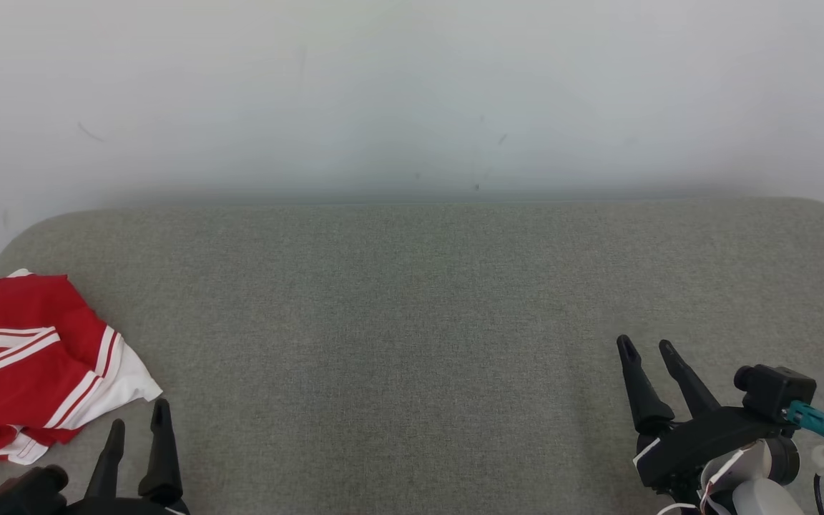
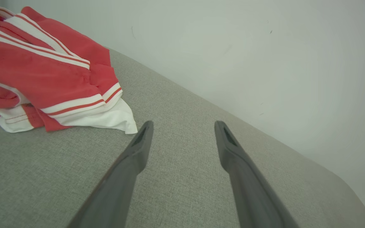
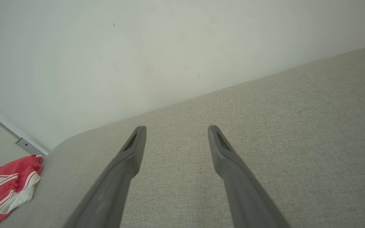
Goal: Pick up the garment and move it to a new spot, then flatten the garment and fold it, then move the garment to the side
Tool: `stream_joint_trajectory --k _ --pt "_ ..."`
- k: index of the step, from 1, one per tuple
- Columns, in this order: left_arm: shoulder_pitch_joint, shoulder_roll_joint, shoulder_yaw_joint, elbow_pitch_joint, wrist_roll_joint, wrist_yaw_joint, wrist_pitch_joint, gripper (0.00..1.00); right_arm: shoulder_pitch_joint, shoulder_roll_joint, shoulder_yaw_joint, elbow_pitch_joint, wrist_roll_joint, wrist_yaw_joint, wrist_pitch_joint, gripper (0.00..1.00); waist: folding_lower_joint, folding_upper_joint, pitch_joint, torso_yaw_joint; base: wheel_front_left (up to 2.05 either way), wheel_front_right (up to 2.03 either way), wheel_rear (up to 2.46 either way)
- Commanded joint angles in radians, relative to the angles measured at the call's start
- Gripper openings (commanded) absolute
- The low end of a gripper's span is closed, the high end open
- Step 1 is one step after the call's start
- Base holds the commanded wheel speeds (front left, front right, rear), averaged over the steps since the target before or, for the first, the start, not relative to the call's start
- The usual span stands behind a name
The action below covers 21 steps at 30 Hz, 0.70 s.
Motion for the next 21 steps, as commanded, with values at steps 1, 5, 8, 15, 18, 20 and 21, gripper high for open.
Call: stream_joint_trajectory --k 1,5,8,15,18,20,21 --pt "-0.02 0.017 -0.007 -0.012 0.043 0.005 0.012 1.0 -0.02 -0.004 0.002 -0.013 -0.036 0.0 0.008 1.0 0.0 0.0 -0.001 0.001 0.0 0.0 0.0" --pt "-0.018 0.03 -0.023 -0.036 0.094 0.005 0.051 1.0 -0.019 -0.004 0.005 -0.029 -0.081 0.0 0.029 1.0 0.0 0.0 -0.003 0.002 0.0 0.0 0.0" --pt "-0.014 0.041 -0.027 -0.062 0.127 0.009 0.071 1.0 -0.017 -0.004 0.006 -0.042 -0.11 0.0 0.047 1.0 0.0 0.0 -0.003 0.002 0.0 0.0 0.0" --pt "0.007 0.066 -0.038 -0.103 0.196 0.007 0.125 1.0 -0.011 -0.004 0.005 -0.063 -0.194 0.0 0.081 1.0 0.0 0.0 -0.001 0.004 0.0 0.0 0.0" --pt "0.012 0.074 -0.041 -0.115 0.228 0.013 0.135 1.0 -0.013 -0.003 0.004 -0.069 -0.224 0.0 0.095 1.0 0.0 0.0 -0.001 0.004 0.0 0.0 0.0" --pt "0.013 0.076 -0.043 -0.126 0.242 0.018 0.135 1.0 -0.015 -0.003 0.005 -0.076 -0.245 0.0 0.1 1.0 0.0 0.0 -0.002 0.003 0.0 0.0 0.0" --pt "0.014 0.078 -0.044 -0.129 0.252 0.021 0.137 1.0 -0.016 -0.003 0.005 -0.078 -0.255 0.0 0.101 1.0 0.0 0.0 -0.002 0.003 0.0 0.0 0.0"
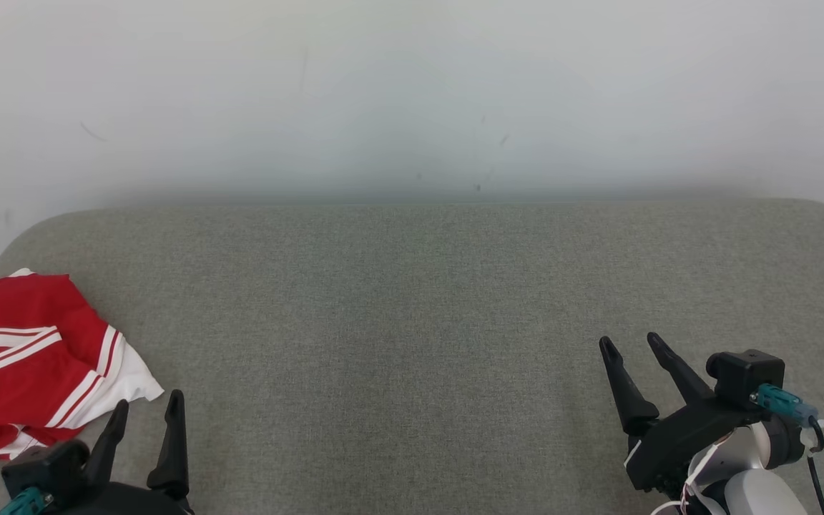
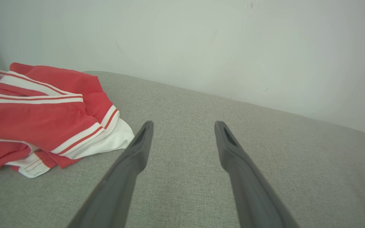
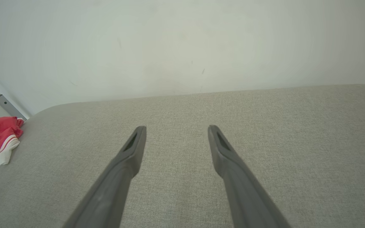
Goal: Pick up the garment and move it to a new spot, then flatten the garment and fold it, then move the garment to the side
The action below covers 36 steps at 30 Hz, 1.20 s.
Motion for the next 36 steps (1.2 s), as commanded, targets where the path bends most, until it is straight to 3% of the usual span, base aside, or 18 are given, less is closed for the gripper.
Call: stream_joint_trajectory --k 1,36 --pt "0.002 0.013 -0.002 -0.016 0.03 0.008 0.001 1.0 -0.015 -0.003 -0.002 -0.011 -0.036 0.0 0.0 1.0 0.0 0.0 0.0 -0.001 0.0 0.0 0.0" --pt "0.015 0.062 -0.036 -0.046 0.285 0.084 0.001 1.0 -0.029 -0.002 -0.027 -0.011 -0.274 0.0 -0.015 1.0 0.0 0.0 0.001 -0.028 0.0 0.0 0.0"
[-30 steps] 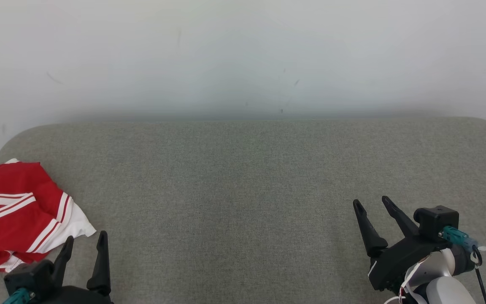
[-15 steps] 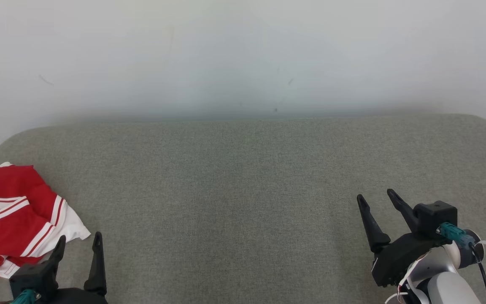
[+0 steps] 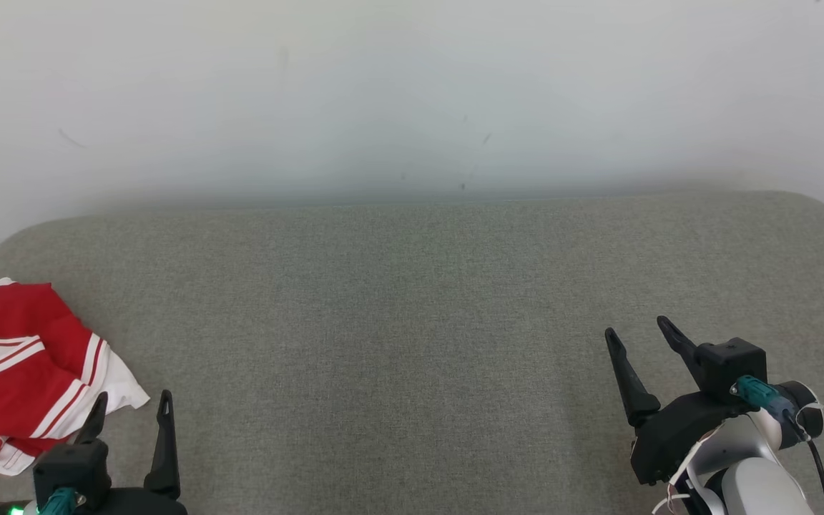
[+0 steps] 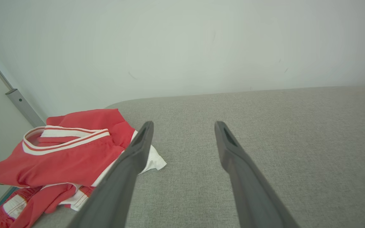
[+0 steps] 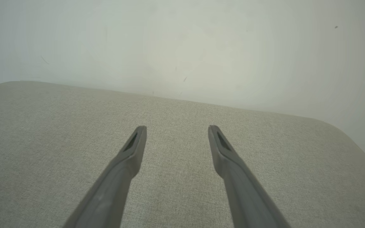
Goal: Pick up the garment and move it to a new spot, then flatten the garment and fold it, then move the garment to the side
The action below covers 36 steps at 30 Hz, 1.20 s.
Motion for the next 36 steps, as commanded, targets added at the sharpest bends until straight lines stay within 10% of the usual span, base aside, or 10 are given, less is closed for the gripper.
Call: stream_joint_trajectory --k 1,36 --pt "0.004 0.011 -0.002 -0.007 0.023 0.007 0.003 1.0 -0.008 -0.002 0.0 0.0 -0.023 0.0 -0.007 1.0 0.0 0.0 0.0 0.001 0.0 0.0 0.0" --pt "0.021 0.038 0.008 -0.027 -0.013 0.034 0.016 1.0 0.018 -0.002 0.035 0.013 0.074 0.0 -0.033 1.0 0.0 0.0 -0.017 0.228 0.0 0.0 0.0"
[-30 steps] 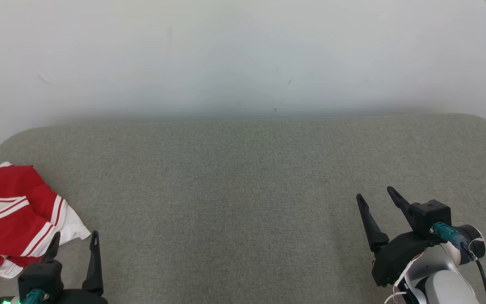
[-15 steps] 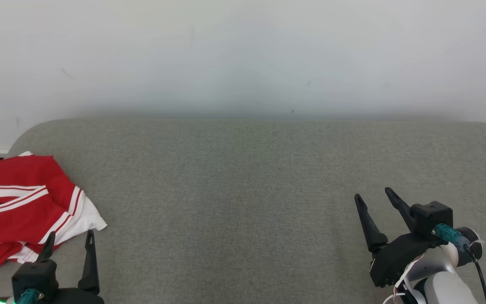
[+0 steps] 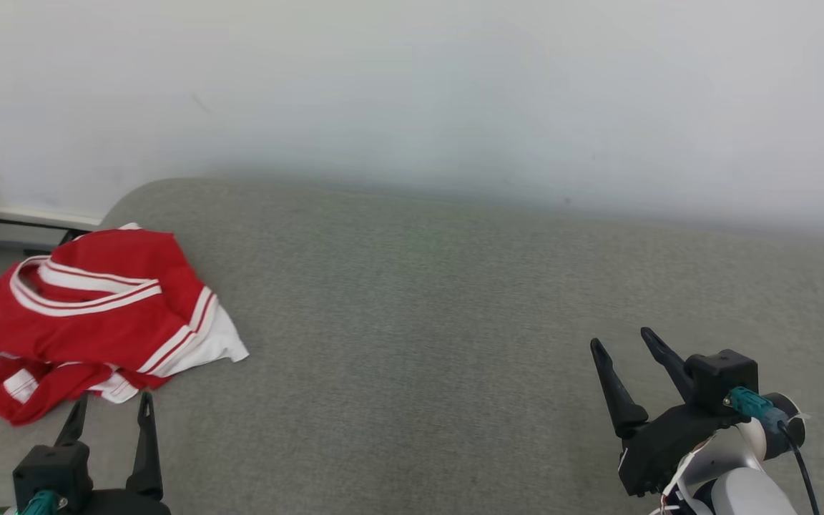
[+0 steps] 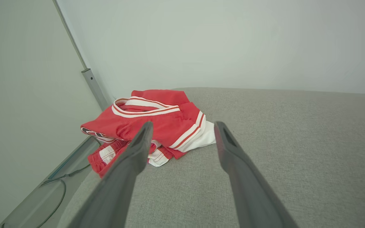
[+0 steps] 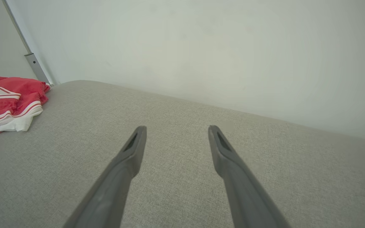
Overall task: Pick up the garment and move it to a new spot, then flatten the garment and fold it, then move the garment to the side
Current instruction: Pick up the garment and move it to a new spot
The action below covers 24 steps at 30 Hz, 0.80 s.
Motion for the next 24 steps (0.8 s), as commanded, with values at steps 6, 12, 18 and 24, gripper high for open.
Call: stream_joint_trajectory --k 6,12,18,24 --pt "0.021 0.017 0.008 -0.003 -0.008 0.008 0.004 1.0 0.013 -0.002 0.015 0.01 0.02 0.0 -0.009 1.0 0.0 0.0 -0.022 0.12 0.0 0.0 0.0" --pt "0.029 0.025 0.007 -0.01 -0.01 0.01 0.012 1.0 0.014 -0.002 0.031 0.02 0.036 0.0 -0.017 1.0 0.0 0.0 -0.035 0.19 0.0 0.0 0.0" --pt "0.039 0.033 0.006 -0.022 -0.013 0.019 0.021 1.0 0.015 -0.002 0.046 0.032 0.045 0.0 -0.027 1.0 0.0 0.0 -0.044 0.247 0.0 0.0 0.0" --pt "0.046 0.043 0.016 -0.023 -0.018 0.027 0.019 1.0 0.012 -0.003 0.052 0.041 0.051 0.0 -0.031 1.0 0.0 0.0 -0.053 0.279 0.0 0.0 0.0"
